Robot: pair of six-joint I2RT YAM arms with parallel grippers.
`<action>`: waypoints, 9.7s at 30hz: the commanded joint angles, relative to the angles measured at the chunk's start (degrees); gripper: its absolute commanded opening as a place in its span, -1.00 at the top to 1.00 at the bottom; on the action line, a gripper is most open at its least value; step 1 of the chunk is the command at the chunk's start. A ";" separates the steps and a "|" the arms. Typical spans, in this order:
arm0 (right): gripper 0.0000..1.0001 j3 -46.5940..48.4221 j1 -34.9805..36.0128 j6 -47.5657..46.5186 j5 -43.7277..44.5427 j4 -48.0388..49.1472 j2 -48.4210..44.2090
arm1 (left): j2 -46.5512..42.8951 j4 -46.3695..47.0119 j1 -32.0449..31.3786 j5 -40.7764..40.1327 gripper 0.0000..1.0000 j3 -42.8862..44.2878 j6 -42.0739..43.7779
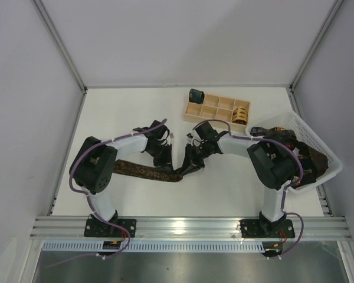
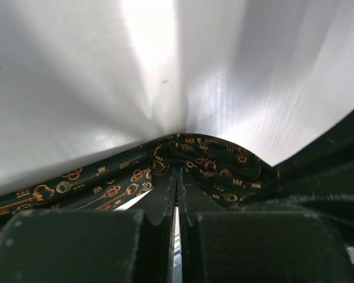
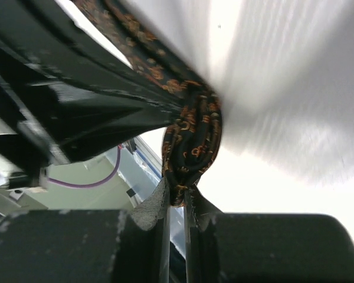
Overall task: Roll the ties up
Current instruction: Roll the tie
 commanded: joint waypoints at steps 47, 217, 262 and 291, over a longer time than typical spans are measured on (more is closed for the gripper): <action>0.79 23.25 7.56 -4.93 8.75 -20.19 13.27 | -4.96 0.18 3.81 -4.66 0.87 -8.35 1.33; 1.00 16.48 5.37 -2.47 5.32 -12.37 10.81 | -1.80 -0.96 -0.15 -8.35 0.89 -4.04 1.86; 0.22 25.99 7.39 -4.32 1.37 -10.97 18.81 | -14.36 -1.31 8.72 -9.86 0.90 -9.84 1.86; 1.00 22.72 5.98 -2.91 1.46 -7.36 17.32 | -6.55 6.52 8.20 3.69 0.95 -10.37 -3.68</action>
